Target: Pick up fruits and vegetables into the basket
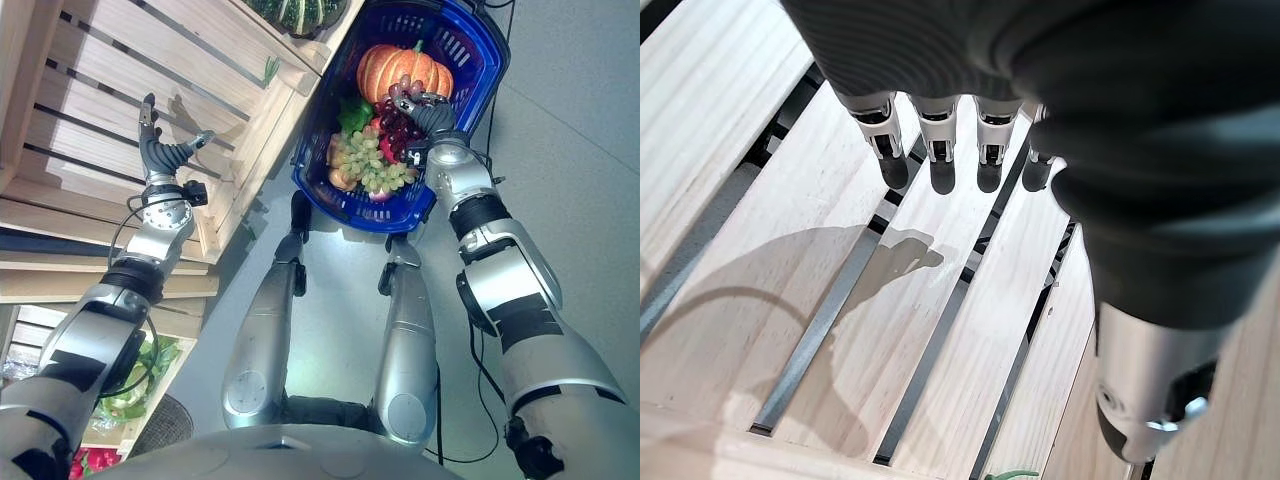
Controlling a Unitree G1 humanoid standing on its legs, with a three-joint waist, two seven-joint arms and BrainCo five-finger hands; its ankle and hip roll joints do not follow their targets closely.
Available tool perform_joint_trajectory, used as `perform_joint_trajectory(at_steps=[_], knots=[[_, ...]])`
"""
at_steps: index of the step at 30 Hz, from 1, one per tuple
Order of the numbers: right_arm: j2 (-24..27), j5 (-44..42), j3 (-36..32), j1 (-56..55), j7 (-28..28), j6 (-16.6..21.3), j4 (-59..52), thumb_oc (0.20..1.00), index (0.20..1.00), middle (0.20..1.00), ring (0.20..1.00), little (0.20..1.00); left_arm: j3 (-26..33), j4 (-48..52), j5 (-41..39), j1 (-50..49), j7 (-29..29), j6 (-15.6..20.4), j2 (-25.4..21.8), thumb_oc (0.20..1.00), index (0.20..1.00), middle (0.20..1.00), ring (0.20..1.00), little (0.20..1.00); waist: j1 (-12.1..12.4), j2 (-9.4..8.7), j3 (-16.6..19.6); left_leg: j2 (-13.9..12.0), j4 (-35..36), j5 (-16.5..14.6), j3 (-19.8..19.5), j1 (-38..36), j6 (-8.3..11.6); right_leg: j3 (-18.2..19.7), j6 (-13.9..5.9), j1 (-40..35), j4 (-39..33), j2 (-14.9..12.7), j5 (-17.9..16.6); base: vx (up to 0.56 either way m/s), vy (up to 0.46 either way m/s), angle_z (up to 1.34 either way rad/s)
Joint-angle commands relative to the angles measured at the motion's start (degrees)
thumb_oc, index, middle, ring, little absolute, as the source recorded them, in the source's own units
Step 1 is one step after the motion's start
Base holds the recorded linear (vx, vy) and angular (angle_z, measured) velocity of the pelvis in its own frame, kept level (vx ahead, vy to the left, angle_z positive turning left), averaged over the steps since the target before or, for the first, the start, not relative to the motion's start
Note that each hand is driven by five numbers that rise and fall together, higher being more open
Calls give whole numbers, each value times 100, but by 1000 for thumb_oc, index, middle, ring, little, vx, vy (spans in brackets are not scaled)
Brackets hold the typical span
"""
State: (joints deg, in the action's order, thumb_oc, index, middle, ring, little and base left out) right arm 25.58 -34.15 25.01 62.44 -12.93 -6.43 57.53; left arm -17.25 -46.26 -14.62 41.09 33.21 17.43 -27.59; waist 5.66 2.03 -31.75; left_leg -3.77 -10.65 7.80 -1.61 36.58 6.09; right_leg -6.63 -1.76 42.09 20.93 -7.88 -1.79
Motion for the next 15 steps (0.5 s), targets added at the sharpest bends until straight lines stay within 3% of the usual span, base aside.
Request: perform_joint_trajectory(at_steps=[1,7,15], knots=[[96,294,30,273,-151,220,13,1000,1000,1000,1000,1000,-28,151,96,-87,69,100,81,1000,1000,1000,1000,1000,-15,308,196,720,-351,-473,143,75,-413,-541,-15,-370,95,335,537,0,0,0],[142,529,37,84,-420,461,-283,1000,1000,1000,1000,1000,-25,171,150,-274,3,57,34,1000,1000,1000,1000,1000,-51,310,196,718,-174,-456,118,-239,-428,-477,-39,-636,-78,343,483,-1,6,0],[295,1044,3,-654,-650,739,-1057,1000,1000,1000,1000,1000,93,38,233,-876,-236,46,-42,1000,1000,1000,1000,1000,-201,251,196,608,376,-402,157,-1343,-376,-361,-160,-1686,-703,251,294,8,46,-4]])
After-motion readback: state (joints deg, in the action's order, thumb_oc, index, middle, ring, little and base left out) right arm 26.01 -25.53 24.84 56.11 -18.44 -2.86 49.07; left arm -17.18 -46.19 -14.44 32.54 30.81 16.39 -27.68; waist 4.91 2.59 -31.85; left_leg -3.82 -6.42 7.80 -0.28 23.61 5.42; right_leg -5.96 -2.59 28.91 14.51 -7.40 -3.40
